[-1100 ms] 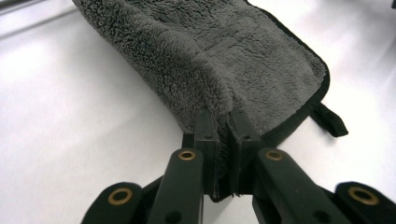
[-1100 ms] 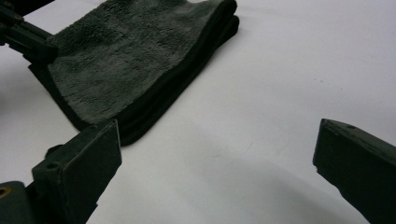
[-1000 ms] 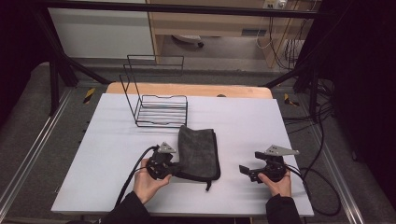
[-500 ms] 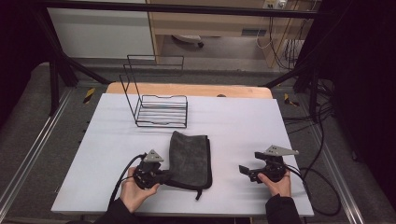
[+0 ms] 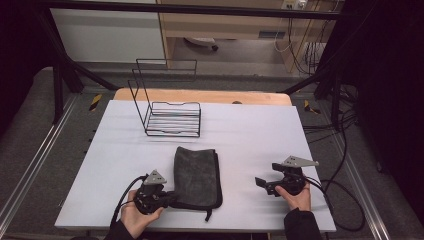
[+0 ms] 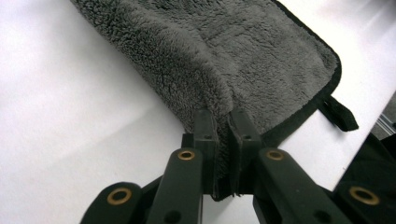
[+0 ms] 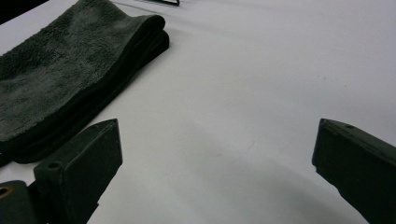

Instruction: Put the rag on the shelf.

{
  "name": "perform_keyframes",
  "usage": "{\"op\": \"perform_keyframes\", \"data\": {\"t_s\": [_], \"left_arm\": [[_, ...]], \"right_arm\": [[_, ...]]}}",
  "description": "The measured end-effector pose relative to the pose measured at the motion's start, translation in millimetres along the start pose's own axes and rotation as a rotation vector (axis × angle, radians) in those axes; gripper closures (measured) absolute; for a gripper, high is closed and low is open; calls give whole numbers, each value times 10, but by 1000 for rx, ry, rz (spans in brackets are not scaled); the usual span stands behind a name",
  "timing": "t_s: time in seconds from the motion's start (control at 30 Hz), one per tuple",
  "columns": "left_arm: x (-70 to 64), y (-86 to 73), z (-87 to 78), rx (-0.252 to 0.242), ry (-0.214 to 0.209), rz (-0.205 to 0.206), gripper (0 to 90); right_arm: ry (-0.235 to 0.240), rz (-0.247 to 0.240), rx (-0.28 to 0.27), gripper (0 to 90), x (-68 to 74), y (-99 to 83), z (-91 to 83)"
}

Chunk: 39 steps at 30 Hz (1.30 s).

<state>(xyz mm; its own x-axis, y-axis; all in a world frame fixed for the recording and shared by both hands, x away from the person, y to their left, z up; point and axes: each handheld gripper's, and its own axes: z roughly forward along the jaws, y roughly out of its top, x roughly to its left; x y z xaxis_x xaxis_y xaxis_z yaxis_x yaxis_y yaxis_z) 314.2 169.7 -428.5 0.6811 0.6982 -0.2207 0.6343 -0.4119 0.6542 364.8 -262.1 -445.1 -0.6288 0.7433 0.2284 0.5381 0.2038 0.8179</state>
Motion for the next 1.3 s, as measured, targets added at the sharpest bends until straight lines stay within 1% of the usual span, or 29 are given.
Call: {"op": "perform_keyframes", "data": {"t_s": [0.1, 0.13, 0.17, 0.23, 0.27, 0.3, 0.33, 0.37, 0.4, 0.43, 0.47, 0.53, 0.57, 0.6, 0.67, 0.73, 0.77, 0.8, 0.83, 0.9, 0.97, 1.1, 1.13, 1.23, 1.3], "left_arm": [[-15, -30, -16, -5, 1, -7, 828], [-11, -38, -18, -6, 3, -1, 823], [-2, -41, -14, -8, -2, -3, 823], [28, -37, -11, -12, -12, -13, 773], [42, -34, -22, -20, -12, -13, 773], [55, -28, -38, -23, -15, -10, 743], [85, -8, -81, -31, 11, 11, 661], [85, -8, -81, -31, 11, 11, 625], [103, 2, -102, -44, 25, 6, 584], [133, 18, -125, -49, 28, 6, 544], [165, 36, -144, -52, 34, 10, 544], [226, 79, -171, -54, 57, 14, 451], [258, 101, -181, -61, 59, 13, 451], [289, 127, -185, -65, 62, 9, 391], [346, 190, -181, -67, 66, 9, 313], [396, 249, -171, -71, 73, 14, 262], [421, 278, -163, -72, 71, 13, 226], [444, 306, -156, -71, 68, 10, 226], [465, 333, -144, -72, 62, 10, 182], [507, 387, -125, -72, 56, 11, 164], [545, 439, -109, -82, 59, 11, 125], [623, 532, -67, -104, 93, 7, 100], [641, 554, -53, -104, 100, -1, 100], [684, 619, -16, -102, 120, -4, 100], [708, 653, 13, -103, 125, -10, 101]], "right_arm": [[0, -3, 1, 23, 1, -2, 2], [0, 2, 3, 23, 4, -2, 3], [0, 2, 3, 23, 4, -2, 3], [0, 2, 4, 23, 7, -5, 9], [0, 2, 4, 23, 7, -5, 9], [-1, 1, 4, 23, 7, -7, 10], [-1, 2, 4, 23, 9, -7, 7], [-2, 2, 2, 22, 7, -6, 7], [-2, 4, 1, 23, 7, -6, 7], [-1, 4, 1, 22, 7, -6, 9], [-1, 4, 1, 22, 7, -6, 9], [-2, 3, 3, 22, 9, -8, 11], [-2, 3, 3, 22, 9, -8, 11], [-3, 4, 1, 21, 8, -8, 10], [-2, 4, -1, 20, 9, -9, 9], [-2, 3, -1, 19, 9, -10, 9], [-1, 4, 0, 19, 11, -10, 7], [-1, 4, 0, 19, 11, -10, 7], [-2, 3, 1, 17, 10, -11, 7], [-2, 3, 0, 17, 9, -11, 6], [-1, 2, -1, 17, 8, -9, 7], [-1, 2, 1, 17, 9, -11, 10], [-2, 4, 1, 17, 9, -10, 10], [-1, 4, 1, 17, 9, -10, 11], [-2, 2, 4, 17, 7, -10, 11]]}}
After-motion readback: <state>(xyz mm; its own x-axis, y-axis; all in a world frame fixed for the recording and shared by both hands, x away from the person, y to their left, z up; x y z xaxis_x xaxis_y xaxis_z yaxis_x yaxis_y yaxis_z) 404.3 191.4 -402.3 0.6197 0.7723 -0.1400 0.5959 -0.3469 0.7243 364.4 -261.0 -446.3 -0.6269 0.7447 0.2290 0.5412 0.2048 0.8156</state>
